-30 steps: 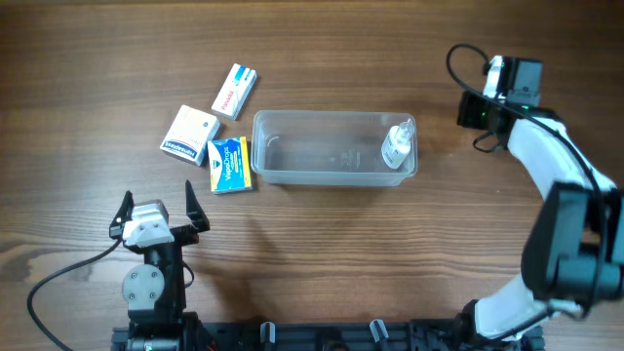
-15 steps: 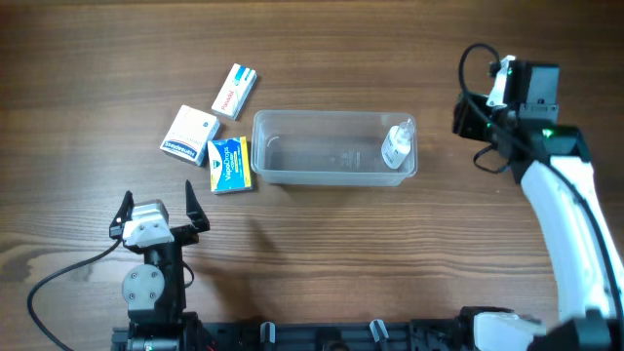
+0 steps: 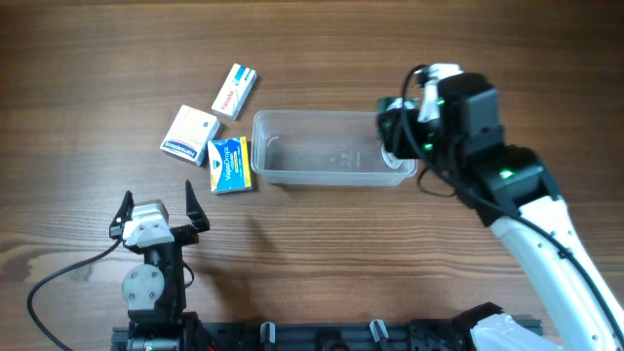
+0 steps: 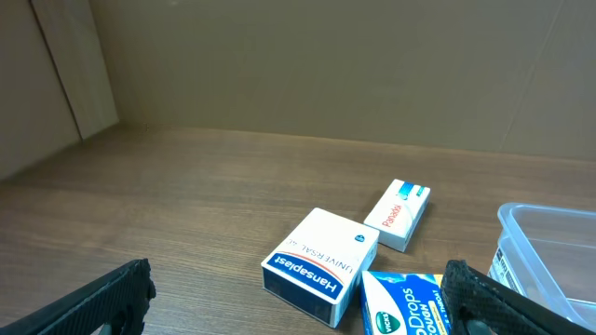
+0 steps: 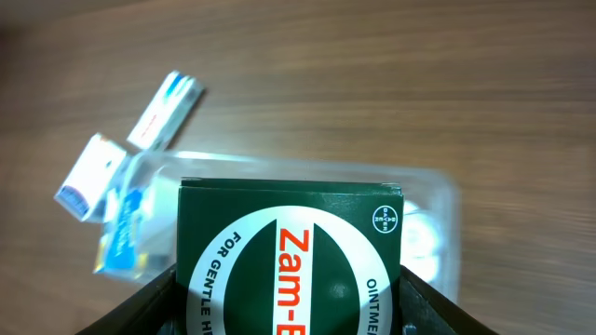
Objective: Pack container
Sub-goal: 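Carry the tin left over the clear container with the right gripper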
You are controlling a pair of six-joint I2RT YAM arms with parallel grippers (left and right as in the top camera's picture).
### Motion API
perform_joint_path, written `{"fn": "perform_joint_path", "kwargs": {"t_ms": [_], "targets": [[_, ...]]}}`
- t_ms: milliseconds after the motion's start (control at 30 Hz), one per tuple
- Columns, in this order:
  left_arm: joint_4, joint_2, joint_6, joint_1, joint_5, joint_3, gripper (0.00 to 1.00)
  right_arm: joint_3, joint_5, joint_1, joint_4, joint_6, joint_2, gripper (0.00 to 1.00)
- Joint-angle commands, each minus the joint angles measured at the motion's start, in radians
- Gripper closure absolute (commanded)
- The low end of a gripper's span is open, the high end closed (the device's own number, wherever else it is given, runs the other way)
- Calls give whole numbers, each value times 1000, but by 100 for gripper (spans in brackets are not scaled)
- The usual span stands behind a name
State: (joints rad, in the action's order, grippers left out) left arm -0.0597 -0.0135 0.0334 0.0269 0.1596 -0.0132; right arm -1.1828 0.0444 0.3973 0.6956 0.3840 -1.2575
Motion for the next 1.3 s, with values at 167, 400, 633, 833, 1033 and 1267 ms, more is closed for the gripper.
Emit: {"fn": "perform_joint_path", "kwargs": {"t_ms": [167, 400, 633, 833, 1033, 1267], "targets": [[3, 11, 15, -5, 5, 7, 0, -24, -118, 175, -30, 106, -141, 64], [3, 11, 15, -5, 5, 6, 0, -24, -196, 227, -47, 117, -283, 66], [3, 11, 15, -5, 5, 7, 0, -24, -254, 227, -54, 140, -331, 66], [3, 11, 15, -5, 5, 7, 0, -24, -275, 227, -53, 142, -360, 66], [3, 11, 15, -5, 5, 6, 0, -24, -293, 218, -56, 140, -435, 66], [3, 11, 15, -5, 5, 7, 0, -22, -293, 184, -53, 135, -493, 65]]}}
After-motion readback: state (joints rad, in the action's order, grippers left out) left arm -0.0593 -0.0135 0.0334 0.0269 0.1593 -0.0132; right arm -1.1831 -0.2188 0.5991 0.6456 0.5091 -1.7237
